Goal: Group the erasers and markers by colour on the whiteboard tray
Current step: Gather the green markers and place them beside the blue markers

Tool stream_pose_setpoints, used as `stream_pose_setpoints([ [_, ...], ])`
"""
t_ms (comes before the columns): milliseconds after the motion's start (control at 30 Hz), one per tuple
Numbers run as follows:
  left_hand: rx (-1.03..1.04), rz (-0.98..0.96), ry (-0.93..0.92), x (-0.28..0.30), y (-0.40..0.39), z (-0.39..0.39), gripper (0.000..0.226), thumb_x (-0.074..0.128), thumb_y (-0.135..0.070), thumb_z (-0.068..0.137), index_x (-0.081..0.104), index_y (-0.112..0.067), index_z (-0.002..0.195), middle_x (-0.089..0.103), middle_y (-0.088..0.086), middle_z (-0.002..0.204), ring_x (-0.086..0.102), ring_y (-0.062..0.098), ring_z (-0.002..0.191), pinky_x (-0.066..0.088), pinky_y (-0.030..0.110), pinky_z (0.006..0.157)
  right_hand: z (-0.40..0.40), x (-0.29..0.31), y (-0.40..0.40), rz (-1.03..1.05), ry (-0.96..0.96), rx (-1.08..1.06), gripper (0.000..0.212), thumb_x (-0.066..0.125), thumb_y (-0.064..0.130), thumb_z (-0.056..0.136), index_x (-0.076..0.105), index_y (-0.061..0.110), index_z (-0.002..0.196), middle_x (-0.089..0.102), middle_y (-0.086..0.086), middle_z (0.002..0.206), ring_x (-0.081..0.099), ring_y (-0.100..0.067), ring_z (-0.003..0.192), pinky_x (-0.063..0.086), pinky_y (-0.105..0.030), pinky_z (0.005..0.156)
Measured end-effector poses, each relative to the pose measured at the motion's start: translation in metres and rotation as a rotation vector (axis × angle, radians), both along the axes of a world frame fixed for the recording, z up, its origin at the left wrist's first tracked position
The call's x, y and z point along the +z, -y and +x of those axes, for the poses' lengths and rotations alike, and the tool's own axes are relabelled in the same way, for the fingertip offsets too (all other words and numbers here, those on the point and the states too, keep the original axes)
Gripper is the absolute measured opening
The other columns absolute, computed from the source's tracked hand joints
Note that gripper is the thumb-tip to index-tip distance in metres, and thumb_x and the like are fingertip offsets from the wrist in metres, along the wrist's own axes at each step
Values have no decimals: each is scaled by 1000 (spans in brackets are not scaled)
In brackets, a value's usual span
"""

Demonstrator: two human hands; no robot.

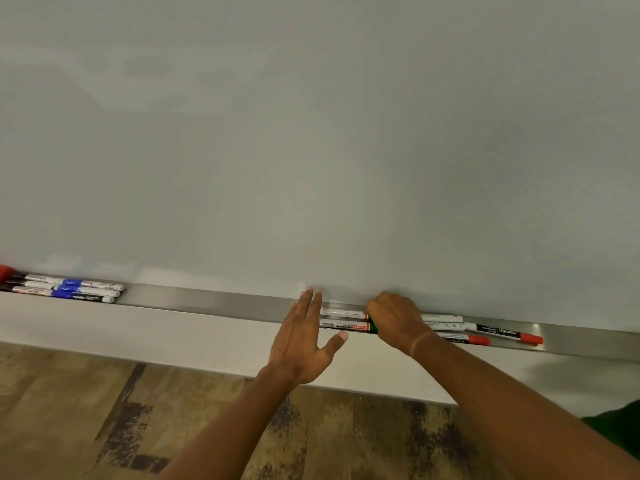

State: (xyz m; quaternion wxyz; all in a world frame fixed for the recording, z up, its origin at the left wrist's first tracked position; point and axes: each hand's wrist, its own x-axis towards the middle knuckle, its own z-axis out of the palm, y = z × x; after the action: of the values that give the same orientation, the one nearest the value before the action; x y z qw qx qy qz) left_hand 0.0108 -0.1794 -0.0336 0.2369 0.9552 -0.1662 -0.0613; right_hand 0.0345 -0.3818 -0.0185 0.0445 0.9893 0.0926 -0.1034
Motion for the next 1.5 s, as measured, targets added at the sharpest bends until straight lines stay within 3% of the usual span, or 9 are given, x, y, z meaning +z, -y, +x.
stream_pose_setpoints([
  [200,24,-96,-56,7,-5,4,97,30,-75,80,-1,-21,155,0,-2,164,2,14,150,11,30,118,1,14,-1,63,76,37,14,55,9,83,66,13,92,66,-9,97,63,-29,87,46,-34,67],
  [367,178,-509,-193,17,-4,11,74,61,-39,91,23,-21,152,28,-2,157,28,19,143,24,24,106,8,53,2,423,206,-3,16,60,16,82,74,18,89,70,-1,86,61,-18,80,43,-26,69],
  [533,272,-923,-505,24,0,18,69,61,-6,89,30,-17,149,39,-5,149,38,8,129,37,16,95,9,91,-4,782,162,-51,21,73,12,75,75,14,96,74,3,88,59,3,64,50,-15,74],
  [800,128,-906,-644,17,9,19,56,65,-6,80,50,-19,133,56,-9,135,52,10,121,36,34,106,15,104,-31,795,-78,12,22,77,13,71,76,17,93,73,8,80,67,0,70,53,-10,64],
  [933,135,-1023,-697,12,12,13,28,63,-12,73,59,-10,101,63,1,95,58,19,97,43,31,93,18,104,-47,853,-137,-3,21,78,17,71,75,18,92,69,16,72,67,3,69,50,-7,61],
  [1067,179,-1282,-834,5,13,9,31,50,10,88,59,-5,113,59,14,114,58,23,113,46,28,102,21,98,-63,917,-191,-30,19,79,22,70,75,20,89,71,14,74,68,3,70,49,-6,61],
  [1167,230,-1387,-910,6,15,5,27,54,4,88,69,-13,101,68,10,118,63,22,115,52,27,93,20,87,-71,941,-187,-46,18,79,21,71,76,18,88,73,10,78,69,1,71,48,-8,62],
  [1367,336,-1462,-1027,0,10,-3,36,47,2,95,54,-3,130,63,15,130,61,26,120,45,38,106,16,71,-64,1009,-218,-112,24,75,43,77,74,20,85,73,7,73,69,-2,67,55,-16,66],
  [1500,417,-1503,-1063,-2,4,-3,36,44,3,95,54,1,130,62,17,130,58,29,123,41,39,108,15,53,-33,843,-70,-173,15,68,21,84,73,8,78,74,-6,79,68,-13,71,51,-23,66],
])
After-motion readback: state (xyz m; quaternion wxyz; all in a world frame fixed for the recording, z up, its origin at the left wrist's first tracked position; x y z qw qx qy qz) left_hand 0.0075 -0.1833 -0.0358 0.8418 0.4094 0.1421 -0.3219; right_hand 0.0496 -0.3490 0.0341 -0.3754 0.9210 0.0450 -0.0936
